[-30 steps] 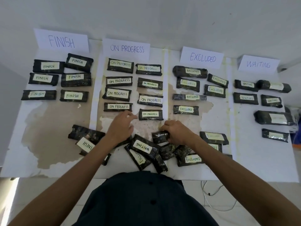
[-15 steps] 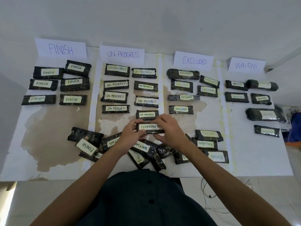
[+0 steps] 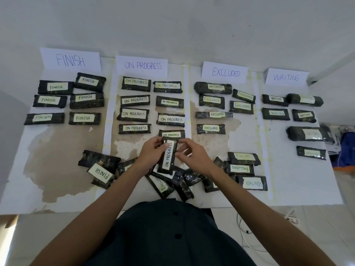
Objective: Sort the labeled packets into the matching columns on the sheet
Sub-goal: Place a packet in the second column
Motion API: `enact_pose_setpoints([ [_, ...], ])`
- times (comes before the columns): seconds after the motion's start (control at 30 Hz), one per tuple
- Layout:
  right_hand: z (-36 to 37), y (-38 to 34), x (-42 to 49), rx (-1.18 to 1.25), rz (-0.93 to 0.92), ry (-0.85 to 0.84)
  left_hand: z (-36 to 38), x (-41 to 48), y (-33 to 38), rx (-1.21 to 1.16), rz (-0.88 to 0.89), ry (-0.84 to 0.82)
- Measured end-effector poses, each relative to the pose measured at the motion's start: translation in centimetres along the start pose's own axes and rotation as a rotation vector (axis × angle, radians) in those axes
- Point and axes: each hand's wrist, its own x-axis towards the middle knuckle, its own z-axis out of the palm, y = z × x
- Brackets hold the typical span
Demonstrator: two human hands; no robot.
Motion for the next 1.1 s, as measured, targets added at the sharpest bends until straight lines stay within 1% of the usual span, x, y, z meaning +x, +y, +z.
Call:
enact_pose_setpoints([
  [0.1, 0.4, -0.5, 0.5, 0.224, 0.113, 0.055, 0.1, 0.1, 0.5, 0.161, 0.103, -0.083],
  [0.27, 1.4, -1.2, 1.9, 0.339, 0.220, 0.096, -0.7, 0.7, 0.6, 0.388, 0.236, -0.050],
  [0.3, 1.7, -1.3, 2.4, 0.378, 0.247, 0.107, -1.2, 0.8, 0.3, 0.473, 0.275, -0.026],
  [0.4, 2.9, -1.9, 3.6, 0.541, 0.370, 0.119, -3.0, 1.4, -1.2, 0.842, 0.421, 0.046],
  [0.47, 3.9, -2.5, 4.4, 0.586, 0.419, 0.091, -4.3, 1.9, -2.1, 0.967, 0.466, 0.063],
  [0.57, 5.4, -2.9, 5.4, 0.492, 0.387, 0.055, -6.0, 2.8, -3.0, 1.024, 0.471, 0.065],
  [0.63, 5.6, -2.7, 5.8, 0.313, 0.301, 0.085, -7.0, 3.6, -3.3, 1.066, 0.436, 0.052],
  [0.7, 5.2, -2.1, 6.1, 0.084, 0.186, 0.107, -7.9, 4.4, -3.2, 1.099, 0.419, 0.043],
  [0.8, 4.6, -1.0, 6.5, -0.160, 0.076, 0.077, -8.6, 5.3, -3.4, 1.114, 0.443, 0.018],
  [0.93, 4.4, 0.5, 6.4, -0.297, -0.015, 0.022, -8.9, 6.4, -4.0, 1.140, 0.487, 0.044],
  [1.1, 4.3, 1.1, 6.0, -0.323, -0.055, -0.096, -9.0, 7.8, -3.6, 1.132, 0.497, 0.085],
])
